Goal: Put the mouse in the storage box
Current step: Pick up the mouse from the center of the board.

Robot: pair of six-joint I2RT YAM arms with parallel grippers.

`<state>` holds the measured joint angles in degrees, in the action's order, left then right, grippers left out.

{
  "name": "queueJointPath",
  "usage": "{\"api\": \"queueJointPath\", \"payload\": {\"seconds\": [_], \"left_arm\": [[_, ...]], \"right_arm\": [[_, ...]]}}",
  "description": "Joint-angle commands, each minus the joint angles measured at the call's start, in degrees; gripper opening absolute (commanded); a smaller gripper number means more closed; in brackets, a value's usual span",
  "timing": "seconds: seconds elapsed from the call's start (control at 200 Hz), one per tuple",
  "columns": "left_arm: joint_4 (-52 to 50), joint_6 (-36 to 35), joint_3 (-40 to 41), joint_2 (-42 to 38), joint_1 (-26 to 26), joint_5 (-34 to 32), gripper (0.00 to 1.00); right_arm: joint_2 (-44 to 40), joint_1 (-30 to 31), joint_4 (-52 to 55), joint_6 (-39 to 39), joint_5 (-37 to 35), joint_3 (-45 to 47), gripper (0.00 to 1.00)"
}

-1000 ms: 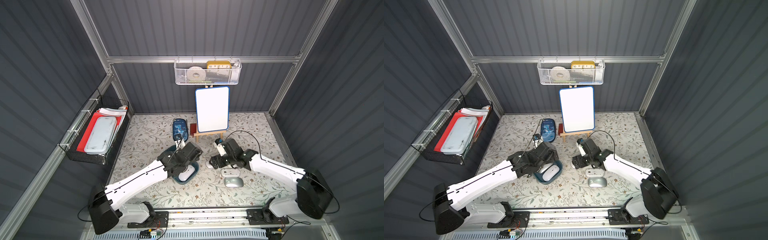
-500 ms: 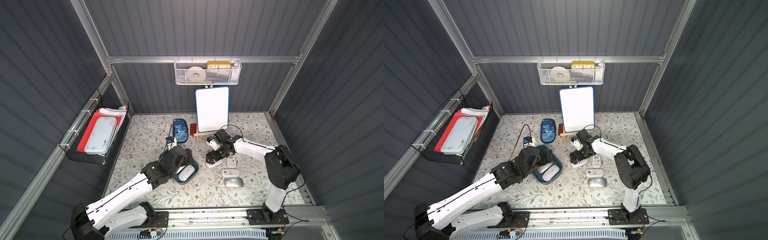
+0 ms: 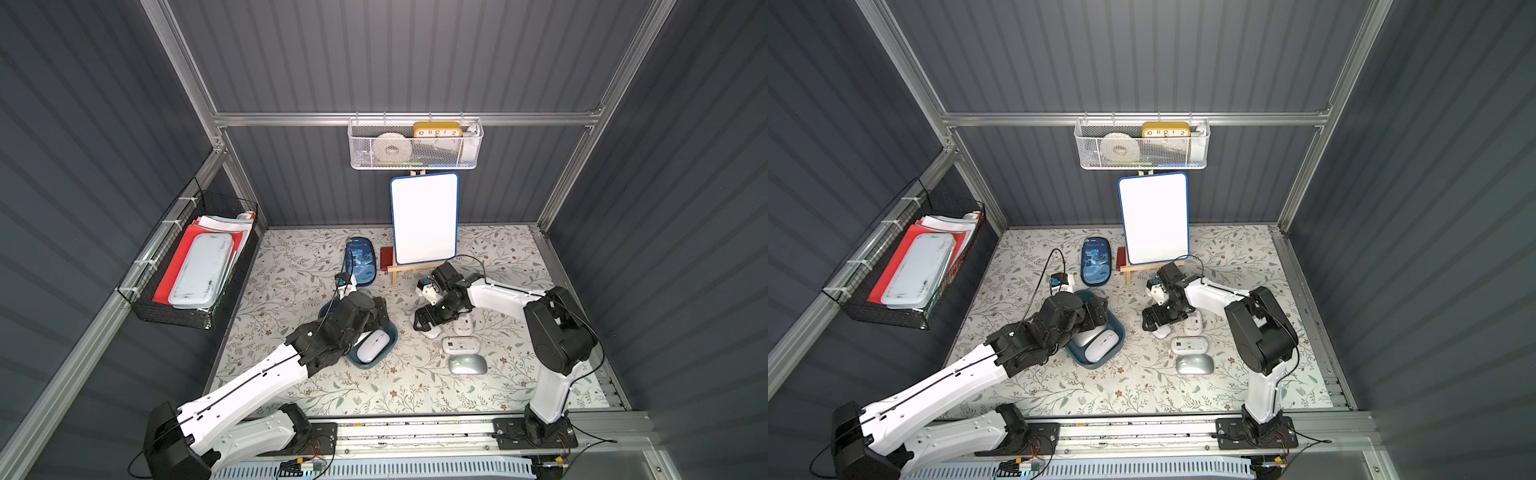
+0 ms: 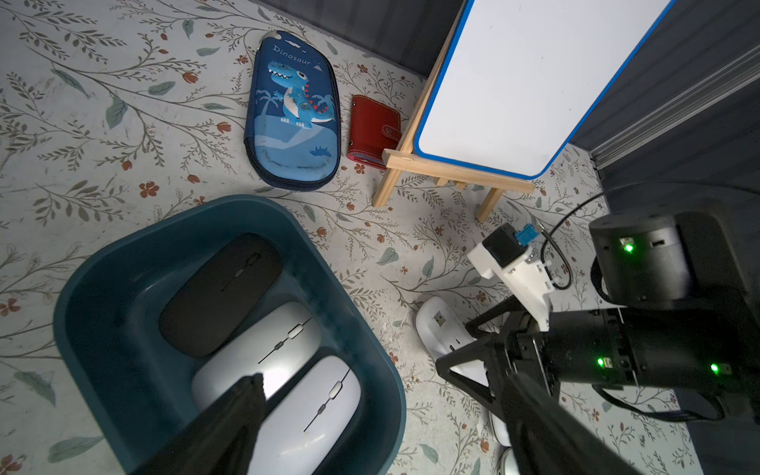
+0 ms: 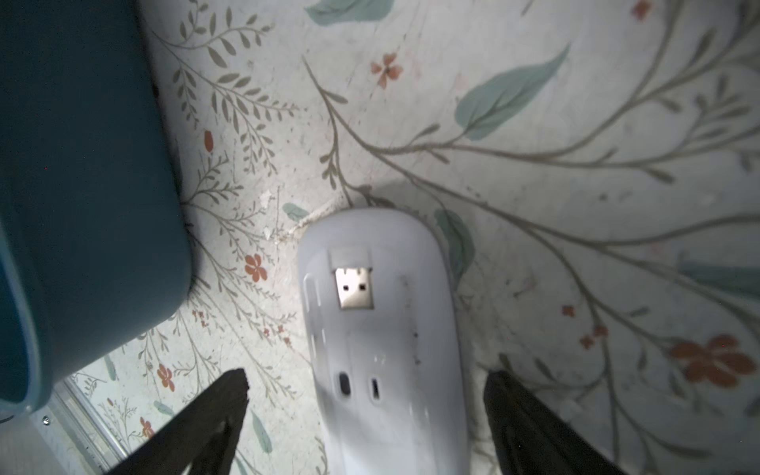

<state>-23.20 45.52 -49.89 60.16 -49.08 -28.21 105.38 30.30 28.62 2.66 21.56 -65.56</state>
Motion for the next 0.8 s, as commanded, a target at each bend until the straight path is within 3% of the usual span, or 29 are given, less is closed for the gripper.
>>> {"api": "queueJointPath", "payload": {"seconds": [0.0,0.18,0.315,0.795], "left_arm": [[0.5,-1.2,0.9,-0.7,0.2,0.5,0.95],[0.4,-0.9,0.9,-0.7,0.1,0.2,0.96],[0.3,-0.8,0.9,-0.6,0.1,0.1,0.96],[0.1,-0.6,0.9,0.0,0.0,-0.2,0.96]], "right_arm": [[-1.4,0.7,-0.9,5.3,-0.9,2.3,0.93],[-0.8,4.2,2.3,12.8,-15.6,0.0,0.90],[0.7,6.6,4.2,19.8,-21.3,-2.1,0.88],[5.9,10.1,5.7,29.0,-24.7,-7.0,0.89]]}}
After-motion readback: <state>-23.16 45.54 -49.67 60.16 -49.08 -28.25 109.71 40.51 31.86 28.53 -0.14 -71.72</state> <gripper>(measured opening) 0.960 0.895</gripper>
